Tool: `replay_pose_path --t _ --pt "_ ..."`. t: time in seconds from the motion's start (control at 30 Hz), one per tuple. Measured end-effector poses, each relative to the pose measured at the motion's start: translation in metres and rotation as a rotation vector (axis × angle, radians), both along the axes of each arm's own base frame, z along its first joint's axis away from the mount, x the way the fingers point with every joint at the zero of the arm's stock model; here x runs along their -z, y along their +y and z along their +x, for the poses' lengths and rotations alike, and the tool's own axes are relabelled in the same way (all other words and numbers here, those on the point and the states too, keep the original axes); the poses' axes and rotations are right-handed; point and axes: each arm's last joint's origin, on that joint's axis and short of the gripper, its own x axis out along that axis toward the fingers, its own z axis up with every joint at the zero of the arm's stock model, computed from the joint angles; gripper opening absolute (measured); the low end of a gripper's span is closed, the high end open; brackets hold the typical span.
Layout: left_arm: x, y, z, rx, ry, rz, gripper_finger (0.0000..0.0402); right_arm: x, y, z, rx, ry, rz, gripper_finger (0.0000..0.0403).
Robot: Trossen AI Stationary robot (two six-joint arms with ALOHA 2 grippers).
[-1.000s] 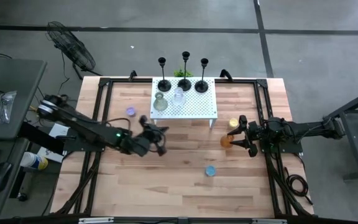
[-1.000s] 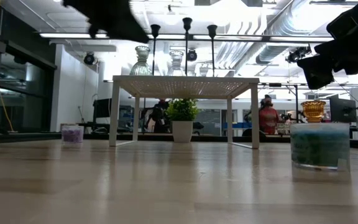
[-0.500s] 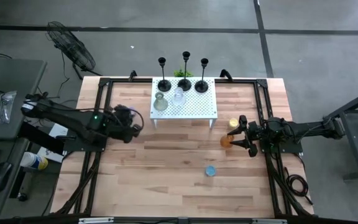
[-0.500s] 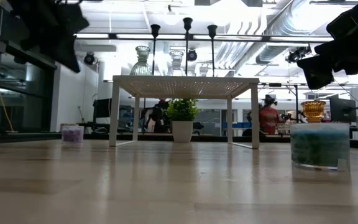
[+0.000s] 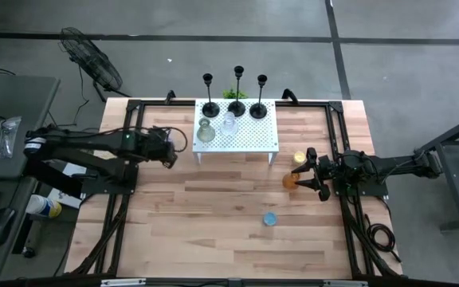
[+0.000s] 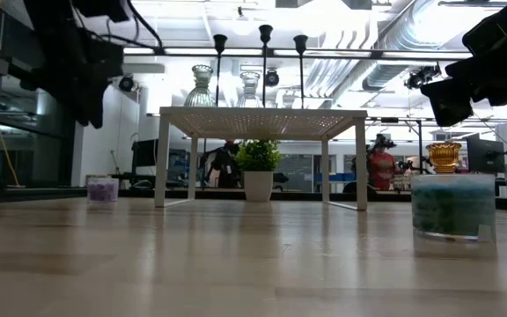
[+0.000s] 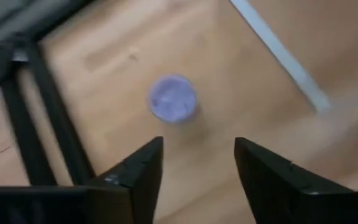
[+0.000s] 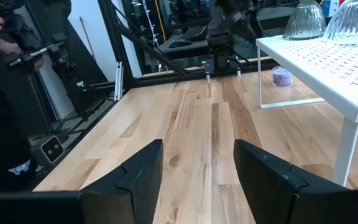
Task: Pick & Place candle stick holders
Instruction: Put the purple scented candle on the shelf
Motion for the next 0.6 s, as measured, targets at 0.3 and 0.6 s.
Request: replay_pose_path --t 0.3,0.6 --pt "0.013 0.024 0.012 0.210 0.133 -0.187 0.0215 0.000 0.000 0.000 0.000 0.000 0.000 0.0191" --pt "0.023 0.040 0.019 0.440 0.324 -0.126 0.0216 0.000 0.000 0.000 0.000 0.000 0.000 0.0191"
